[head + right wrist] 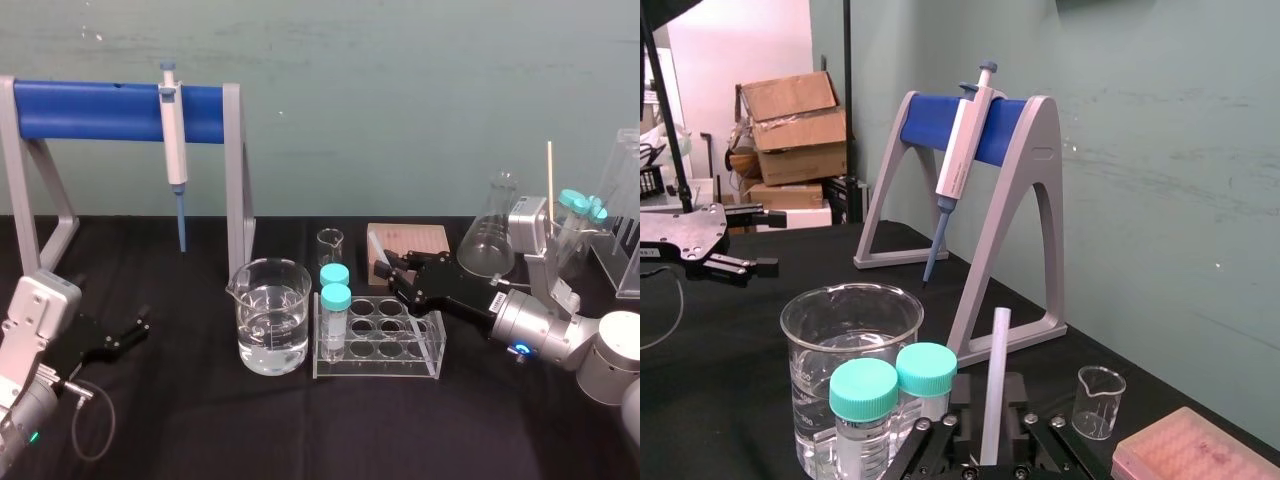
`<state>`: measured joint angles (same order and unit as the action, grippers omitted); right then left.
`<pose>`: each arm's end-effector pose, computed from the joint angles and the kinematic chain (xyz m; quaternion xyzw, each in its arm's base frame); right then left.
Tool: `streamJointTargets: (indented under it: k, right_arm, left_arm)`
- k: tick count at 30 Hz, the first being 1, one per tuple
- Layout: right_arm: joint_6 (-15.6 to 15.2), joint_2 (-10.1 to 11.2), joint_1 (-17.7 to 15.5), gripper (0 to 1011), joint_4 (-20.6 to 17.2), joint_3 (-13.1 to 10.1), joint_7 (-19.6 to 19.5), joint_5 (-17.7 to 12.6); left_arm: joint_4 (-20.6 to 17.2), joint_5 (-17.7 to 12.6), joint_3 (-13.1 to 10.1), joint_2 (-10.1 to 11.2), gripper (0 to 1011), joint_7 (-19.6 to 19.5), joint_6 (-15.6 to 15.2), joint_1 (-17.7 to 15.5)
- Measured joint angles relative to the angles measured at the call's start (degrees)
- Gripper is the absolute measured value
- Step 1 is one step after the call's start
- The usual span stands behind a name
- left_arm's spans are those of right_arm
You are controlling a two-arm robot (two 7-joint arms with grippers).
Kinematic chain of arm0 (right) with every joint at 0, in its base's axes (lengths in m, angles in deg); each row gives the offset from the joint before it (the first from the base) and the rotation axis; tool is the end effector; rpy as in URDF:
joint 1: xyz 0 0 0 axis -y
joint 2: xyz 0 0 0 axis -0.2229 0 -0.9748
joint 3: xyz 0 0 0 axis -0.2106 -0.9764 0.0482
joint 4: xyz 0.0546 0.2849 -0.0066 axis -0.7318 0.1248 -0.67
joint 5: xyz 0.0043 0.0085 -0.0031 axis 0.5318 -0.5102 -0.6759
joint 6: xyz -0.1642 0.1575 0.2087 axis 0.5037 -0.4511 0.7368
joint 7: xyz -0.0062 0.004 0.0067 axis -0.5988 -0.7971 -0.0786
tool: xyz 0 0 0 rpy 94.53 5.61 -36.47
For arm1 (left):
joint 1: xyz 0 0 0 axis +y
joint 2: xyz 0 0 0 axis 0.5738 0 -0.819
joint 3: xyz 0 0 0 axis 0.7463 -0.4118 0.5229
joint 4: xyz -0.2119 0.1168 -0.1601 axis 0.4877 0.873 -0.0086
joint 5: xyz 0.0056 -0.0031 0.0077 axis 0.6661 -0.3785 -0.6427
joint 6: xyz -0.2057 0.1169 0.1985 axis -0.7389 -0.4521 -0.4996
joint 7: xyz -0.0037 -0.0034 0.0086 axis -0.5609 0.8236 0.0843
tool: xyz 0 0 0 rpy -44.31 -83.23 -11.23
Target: Pick up the stirring rod with one hand, then place it down.
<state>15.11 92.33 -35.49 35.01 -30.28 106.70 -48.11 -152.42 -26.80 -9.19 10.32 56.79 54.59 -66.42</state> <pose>0.4954 -0.0702 -0.3046 -0.0091 -0.0558 -0.2969 0.9532 0.3581 0.0827 -0.3023 0.1415 -0.1324 0.5800 0.7913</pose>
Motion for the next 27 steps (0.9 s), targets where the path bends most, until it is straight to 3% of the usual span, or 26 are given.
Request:
streamJointTargets:
  k: [6,24,27]
  right_arm:
    - [0.0,0.0,0.0,69,0.0,0.0,0.0,0.0]
    - [0.0,0.0,-0.1,64,-0.2,0.0,0.0,0.0]
    - [0.1,0.7,-1.4,64,-3.0,-0.3,-0.9,0.3]
  left_arm:
    - [0.0,0.0,0.0,0.0,1000,0.0,0.0,0.0]
    - [0.0,0.0,0.0,0.0,1000,0.0,0.0,0.0]
    - [0.0,0.0,0.0,0.0,1000,0.0,0.0,0.0]
